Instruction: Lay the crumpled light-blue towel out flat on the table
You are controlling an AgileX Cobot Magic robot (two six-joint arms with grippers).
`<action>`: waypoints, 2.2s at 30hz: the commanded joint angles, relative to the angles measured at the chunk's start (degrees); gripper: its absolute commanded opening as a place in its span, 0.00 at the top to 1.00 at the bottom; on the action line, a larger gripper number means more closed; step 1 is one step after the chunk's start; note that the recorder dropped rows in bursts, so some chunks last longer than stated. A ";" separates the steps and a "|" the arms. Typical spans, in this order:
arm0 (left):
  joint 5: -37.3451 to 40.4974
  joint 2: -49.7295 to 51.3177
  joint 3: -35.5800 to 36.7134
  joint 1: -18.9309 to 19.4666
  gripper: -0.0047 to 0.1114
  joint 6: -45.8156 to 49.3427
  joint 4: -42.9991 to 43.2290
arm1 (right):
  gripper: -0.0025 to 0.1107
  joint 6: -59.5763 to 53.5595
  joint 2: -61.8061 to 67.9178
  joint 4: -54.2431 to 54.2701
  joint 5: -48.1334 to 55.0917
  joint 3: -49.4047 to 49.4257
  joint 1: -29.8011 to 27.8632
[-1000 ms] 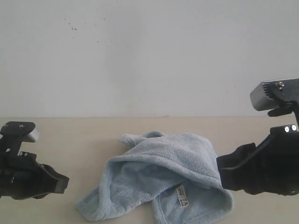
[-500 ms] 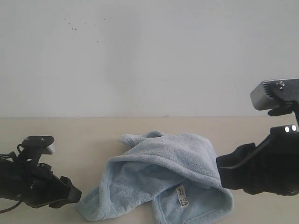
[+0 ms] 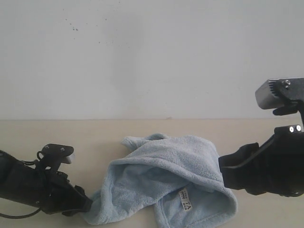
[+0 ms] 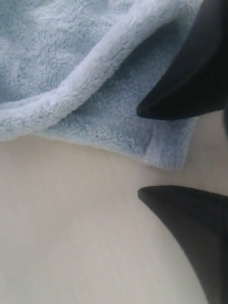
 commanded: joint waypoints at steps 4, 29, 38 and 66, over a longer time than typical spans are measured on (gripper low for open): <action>1.90 4.18 -0.16 -0.40 0.72 0.17 -0.59 | 0.57 -0.52 0.09 0.21 -0.62 -0.26 0.06; 9.37 -10.22 14.88 -0.40 0.92 -23.37 17.78 | 0.57 -0.52 0.09 0.21 -1.37 -0.26 0.06; 11.71 -25.76 20.05 -0.29 0.92 -25.70 16.65 | 0.57 -8.51 2.86 0.21 8.54 -0.26 0.06; 12.21 -36.69 20.05 -0.28 0.92 -30.99 16.65 | 0.57 -44.33 40.83 30.12 -3.22 -9.38 6.34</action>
